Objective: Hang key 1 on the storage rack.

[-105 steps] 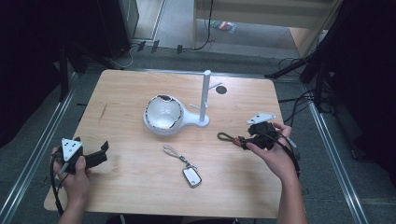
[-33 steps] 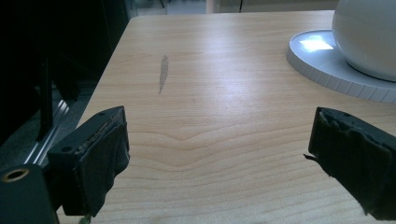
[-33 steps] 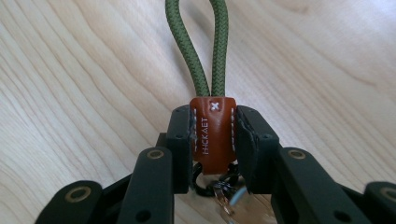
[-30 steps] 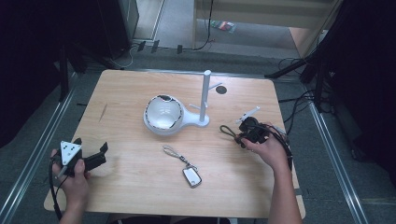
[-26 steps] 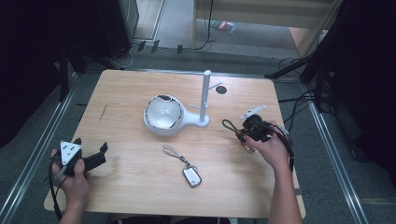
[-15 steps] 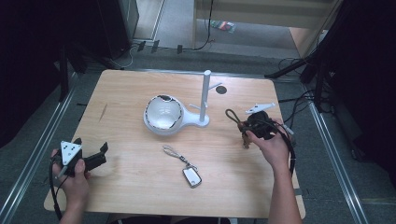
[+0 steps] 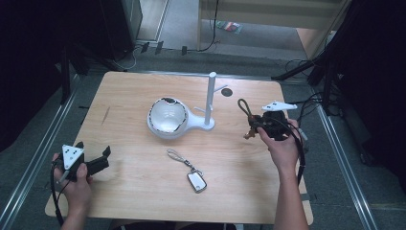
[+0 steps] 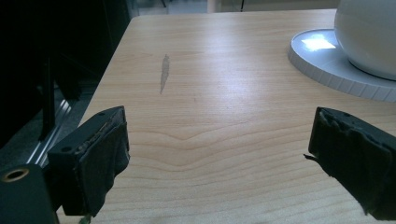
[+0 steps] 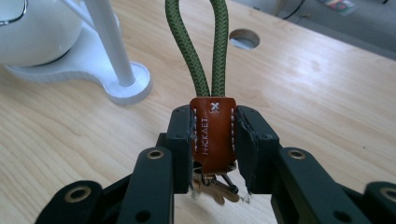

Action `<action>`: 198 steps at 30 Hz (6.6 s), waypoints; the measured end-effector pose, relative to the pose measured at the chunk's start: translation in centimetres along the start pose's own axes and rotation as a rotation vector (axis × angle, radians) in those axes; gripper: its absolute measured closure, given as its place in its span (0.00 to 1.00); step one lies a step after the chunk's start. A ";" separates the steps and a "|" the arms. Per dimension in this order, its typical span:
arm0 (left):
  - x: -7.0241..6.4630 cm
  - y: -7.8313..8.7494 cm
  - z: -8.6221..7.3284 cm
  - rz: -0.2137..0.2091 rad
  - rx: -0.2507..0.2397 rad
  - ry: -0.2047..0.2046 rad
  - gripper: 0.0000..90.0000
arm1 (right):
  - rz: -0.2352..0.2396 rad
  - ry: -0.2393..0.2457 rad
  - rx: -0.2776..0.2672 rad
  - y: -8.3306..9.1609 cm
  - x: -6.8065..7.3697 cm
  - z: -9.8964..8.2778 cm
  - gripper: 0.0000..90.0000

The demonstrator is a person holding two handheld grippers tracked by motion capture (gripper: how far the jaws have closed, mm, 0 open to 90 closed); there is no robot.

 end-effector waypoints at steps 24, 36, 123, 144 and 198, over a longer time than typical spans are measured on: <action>0.2 0.0 0.0 0.001 -0.007 0.020 0.06 | 0.019 -0.136 -0.215 1.8 0.4 2.7 0.77; 0.1 0.0 0.1 0.012 -0.011 -0.003 0.04 | 0.110 -0.255 -0.315 4.0 0.1 3.7 0.77; 0.3 -0.6 0.2 0.009 0.002 0.014 0.05 | 0.231 -0.219 -0.203 -1.5 5.6 5.2 0.77; 0.2 -0.6 0.2 0.006 0.007 0.013 0.06 | 0.245 -0.204 -0.168 -3.3 6.9 4.9 0.76; 0.2 -0.7 0.2 0.001 0.004 0.013 0.06 | 0.186 -0.077 -0.077 -3.7 8.3 3.9 0.72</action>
Point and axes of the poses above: each handheld gripper's, and its own axes: y roughly backward along the jaws, z roughly out of its top, x roughly to its left, the point moved 8 cm from there along -y, roughly forward along the jaws, and after that the axes turned 7 degrees about -y, right-handed, at the moved point
